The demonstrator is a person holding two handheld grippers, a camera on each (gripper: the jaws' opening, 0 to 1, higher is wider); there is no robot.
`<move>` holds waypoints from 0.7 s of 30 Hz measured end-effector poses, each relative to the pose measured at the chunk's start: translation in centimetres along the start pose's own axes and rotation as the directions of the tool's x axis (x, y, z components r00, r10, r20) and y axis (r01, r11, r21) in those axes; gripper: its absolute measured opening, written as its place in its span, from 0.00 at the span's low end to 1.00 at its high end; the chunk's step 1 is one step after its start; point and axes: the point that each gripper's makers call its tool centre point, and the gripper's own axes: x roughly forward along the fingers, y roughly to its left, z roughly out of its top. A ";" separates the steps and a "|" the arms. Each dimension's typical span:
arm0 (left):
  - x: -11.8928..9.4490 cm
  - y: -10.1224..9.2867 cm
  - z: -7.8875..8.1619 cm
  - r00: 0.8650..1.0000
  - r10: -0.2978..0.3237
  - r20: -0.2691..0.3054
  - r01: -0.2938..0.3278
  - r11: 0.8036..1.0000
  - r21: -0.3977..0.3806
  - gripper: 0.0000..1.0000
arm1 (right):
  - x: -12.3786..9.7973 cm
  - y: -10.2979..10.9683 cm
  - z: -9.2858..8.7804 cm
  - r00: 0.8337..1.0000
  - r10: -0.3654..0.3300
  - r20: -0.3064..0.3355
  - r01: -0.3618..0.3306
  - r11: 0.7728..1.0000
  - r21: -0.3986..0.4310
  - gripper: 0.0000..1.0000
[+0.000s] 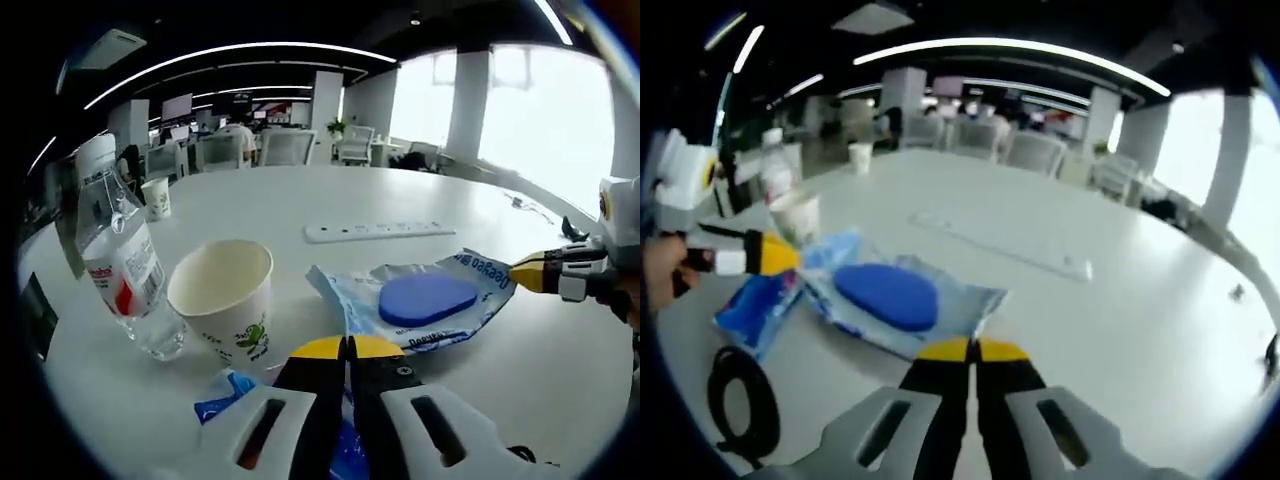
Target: Arrange the tabletop items into an orderly group along one side of the table until the central work area is clear of visible clutter.
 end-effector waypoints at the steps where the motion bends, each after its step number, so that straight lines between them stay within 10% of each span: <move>1: 0.1 0.0 -0.1 1.000 0.000 -0.002 0.000 1.000 0.004 0.00 | 0.2 0.0 -0.2 1.000 0.002 -0.004 -0.002 1.000 0.008 0.00; 21: 0.8 0.4 -2.3 0.998 0.030 -0.055 -0.030 1.000 0.003 0.00 | 1.1 0.1 -3.2 0.998 0.033 -0.049 -0.029 0.998 0.063 0.00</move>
